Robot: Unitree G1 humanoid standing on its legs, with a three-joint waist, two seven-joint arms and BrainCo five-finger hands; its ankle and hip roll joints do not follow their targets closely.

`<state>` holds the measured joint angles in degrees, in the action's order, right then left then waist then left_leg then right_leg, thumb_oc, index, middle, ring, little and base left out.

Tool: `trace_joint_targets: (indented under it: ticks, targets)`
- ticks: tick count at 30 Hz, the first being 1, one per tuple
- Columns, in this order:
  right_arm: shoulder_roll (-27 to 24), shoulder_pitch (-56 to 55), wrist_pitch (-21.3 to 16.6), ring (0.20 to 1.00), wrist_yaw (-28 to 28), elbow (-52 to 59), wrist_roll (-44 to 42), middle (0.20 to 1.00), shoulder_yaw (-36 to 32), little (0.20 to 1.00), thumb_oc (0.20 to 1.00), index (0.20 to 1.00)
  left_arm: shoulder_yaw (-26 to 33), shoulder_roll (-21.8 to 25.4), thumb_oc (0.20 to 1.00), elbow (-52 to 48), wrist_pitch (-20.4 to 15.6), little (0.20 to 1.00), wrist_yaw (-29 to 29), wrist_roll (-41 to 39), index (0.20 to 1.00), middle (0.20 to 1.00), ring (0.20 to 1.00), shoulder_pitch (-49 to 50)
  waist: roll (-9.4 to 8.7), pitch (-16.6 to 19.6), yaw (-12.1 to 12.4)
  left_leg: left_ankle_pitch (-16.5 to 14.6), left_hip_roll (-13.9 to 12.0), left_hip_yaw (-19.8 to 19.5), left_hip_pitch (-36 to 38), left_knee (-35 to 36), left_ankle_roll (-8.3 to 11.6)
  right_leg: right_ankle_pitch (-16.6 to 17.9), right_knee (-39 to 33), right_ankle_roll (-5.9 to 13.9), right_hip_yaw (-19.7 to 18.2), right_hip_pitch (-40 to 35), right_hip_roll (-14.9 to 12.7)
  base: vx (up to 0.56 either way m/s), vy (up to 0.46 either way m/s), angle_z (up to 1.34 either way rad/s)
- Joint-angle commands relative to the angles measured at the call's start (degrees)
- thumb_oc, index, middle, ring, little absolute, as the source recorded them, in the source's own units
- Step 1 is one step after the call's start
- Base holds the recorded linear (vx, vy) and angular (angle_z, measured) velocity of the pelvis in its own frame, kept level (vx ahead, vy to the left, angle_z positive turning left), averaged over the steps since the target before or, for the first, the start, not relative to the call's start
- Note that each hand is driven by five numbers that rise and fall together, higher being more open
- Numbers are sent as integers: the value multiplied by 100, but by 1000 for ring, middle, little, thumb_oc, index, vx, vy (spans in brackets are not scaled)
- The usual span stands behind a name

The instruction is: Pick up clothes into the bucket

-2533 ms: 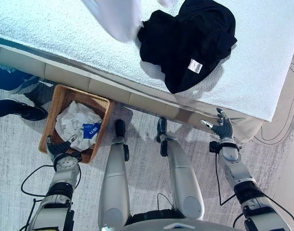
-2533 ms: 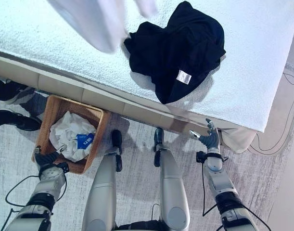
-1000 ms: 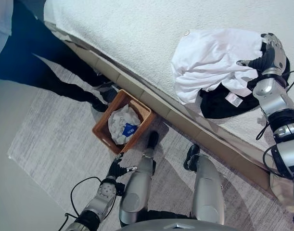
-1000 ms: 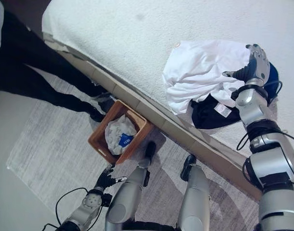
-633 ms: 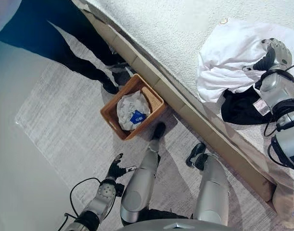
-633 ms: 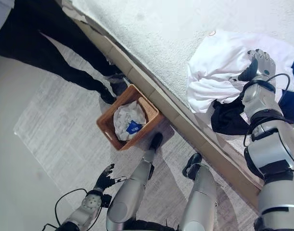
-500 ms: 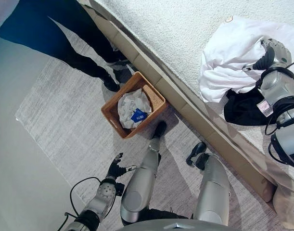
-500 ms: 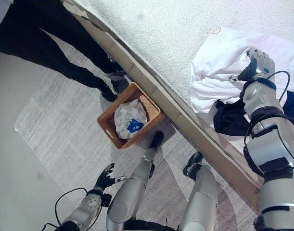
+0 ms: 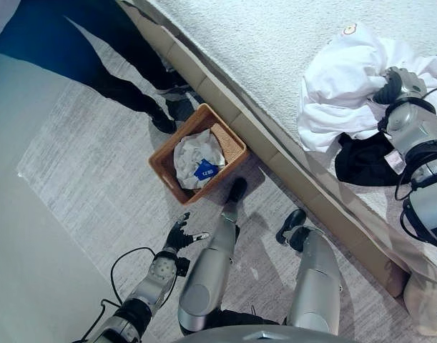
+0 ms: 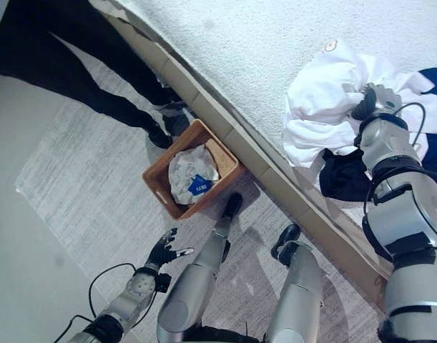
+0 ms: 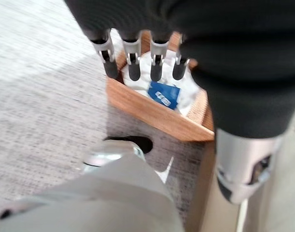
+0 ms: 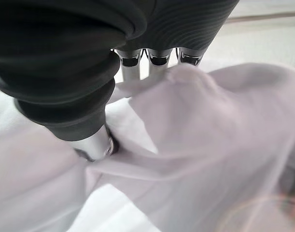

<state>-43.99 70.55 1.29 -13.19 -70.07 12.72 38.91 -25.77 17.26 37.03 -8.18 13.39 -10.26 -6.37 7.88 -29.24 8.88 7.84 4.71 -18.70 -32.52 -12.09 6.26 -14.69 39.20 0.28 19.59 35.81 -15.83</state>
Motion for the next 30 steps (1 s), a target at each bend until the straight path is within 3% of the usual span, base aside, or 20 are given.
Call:
trace_joint_targets:
  ticks: [1, 2, 7, 8, 12, 17, 24, 30]
  targets:
    - [-245, 443, -162, 200, -328, 252, -240, 200, 43, 200, 200, 200, 185, 341, 1000, -57, -87, 1000, 63, -63, 1000, 1000, 1000, 190, -329, -55, -6, -504, 127, 362, -27, -440, -292, 668, -865, 520, -677, -370, 48, -20, 217, -46]
    - [-349, 656, -274, 200, -612, 1016, -456, 200, -30, 200, 200, 200, 199, 540, 1000, -400, -169, 1000, 66, 94, 1000, 1000, 1000, 78, -503, -55, -240, -680, 23, 741, 441, -486, -313, 857, -1190, 599, -1001, -768, 169, -9, 270, -61]
    - [-339, 534, -350, 200, -699, 1706, -468, 200, -140, 200, 200, 200, 228, 775, 1000, -858, -239, 1000, 73, 283, 1000, 1000, 1000, -66, -672, 33, -434, -872, -75, 1087, 999, -512, -349, 949, -1477, 669, -1279, -1270, 283, 60, 155, -93]
    - [-453, 323, -420, 200, -761, 2297, -488, 200, -289, 200, 200, 200, 290, 928, 1000, -1192, -279, 1000, 59, 362, 1000, 1000, 1000, -216, -795, 274, -606, -976, -134, 1239, 1291, -452, -354, 990, -1716, 716, -1395, -1577, 361, 149, 76, -40]
    - [-624, -50, -435, 200, -698, 2747, -503, 200, -540, 200, 200, 200, 466, 1067, 1000, -1664, -333, 1000, 50, 256, 1000, 1000, 1000, -300, -906, 596, -744, -1038, -180, 1387, 1663, -295, -366, 1106, -2070, 783, -1472, -1964, 420, 106, 41, -48]
    - [-699, -585, -504, 200, -499, 3700, -535, 200, -876, 200, 200, 200, 783, 1087, 1000, -2344, -395, 1000, 28, 93, 1000, 1000, 1000, -651, -1116, 1273, -1032, -1195, -337, 1884, 2365, 105, -399, 1390, -2908, 911, -1785, -2521, 662, 138, 13, -26]
    - [-627, -1069, -629, 200, -12, 4691, -994, 200, -1135, 200, 200, 200, 772, 978, 1000, -2958, -323, 1000, -148, -98, 1000, 1000, 1000, -1102, -1191, 1877, -1174, -1256, -517, 2323, 3009, 488, -409, 1589, -3488, 957, -2059, -3008, 796, 99, -10, -59]
    - [-615, -1435, -731, 200, 607, 5436, -1960, 200, -1174, 200, 200, 200, 488, 837, 1000, -2955, -225, 1000, -271, -178, 1000, 1000, 1000, -1685, -1180, 2189, -1311, -1213, -546, 2334, 3299, 766, -393, 1534, -3578, 935, -1986, -3272, 811, 78, -19, -10]
